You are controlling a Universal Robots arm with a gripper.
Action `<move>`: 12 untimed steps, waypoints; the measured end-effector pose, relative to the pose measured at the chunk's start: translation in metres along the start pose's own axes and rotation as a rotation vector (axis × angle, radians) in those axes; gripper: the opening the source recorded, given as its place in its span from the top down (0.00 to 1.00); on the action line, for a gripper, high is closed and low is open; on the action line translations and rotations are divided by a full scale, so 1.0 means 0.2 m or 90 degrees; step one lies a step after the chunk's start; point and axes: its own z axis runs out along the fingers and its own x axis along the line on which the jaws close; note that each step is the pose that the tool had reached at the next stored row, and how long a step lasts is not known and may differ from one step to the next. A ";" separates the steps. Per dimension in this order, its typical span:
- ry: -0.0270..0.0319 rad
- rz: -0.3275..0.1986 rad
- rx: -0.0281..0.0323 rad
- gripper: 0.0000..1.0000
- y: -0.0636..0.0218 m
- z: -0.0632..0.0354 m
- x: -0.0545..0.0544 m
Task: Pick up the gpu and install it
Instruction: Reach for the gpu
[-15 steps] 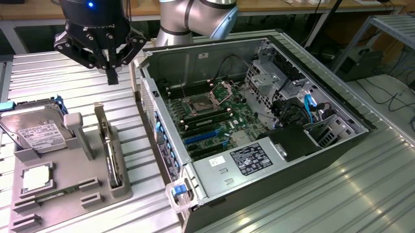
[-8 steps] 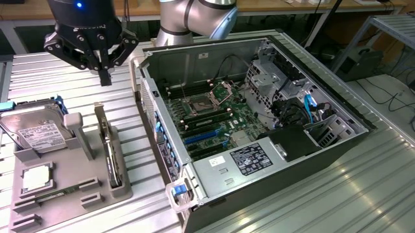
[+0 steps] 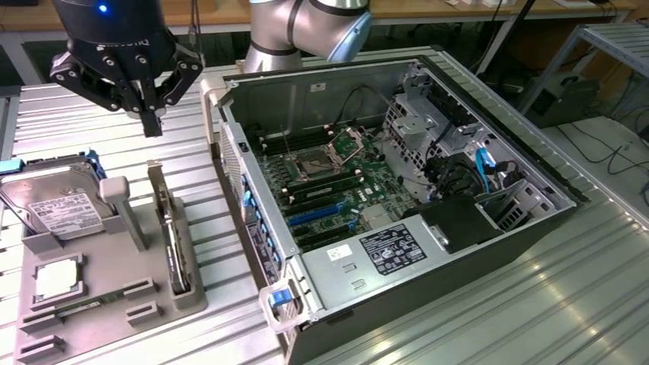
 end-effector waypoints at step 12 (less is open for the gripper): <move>0.0000 0.000 0.0000 0.89 -0.007 -0.003 0.09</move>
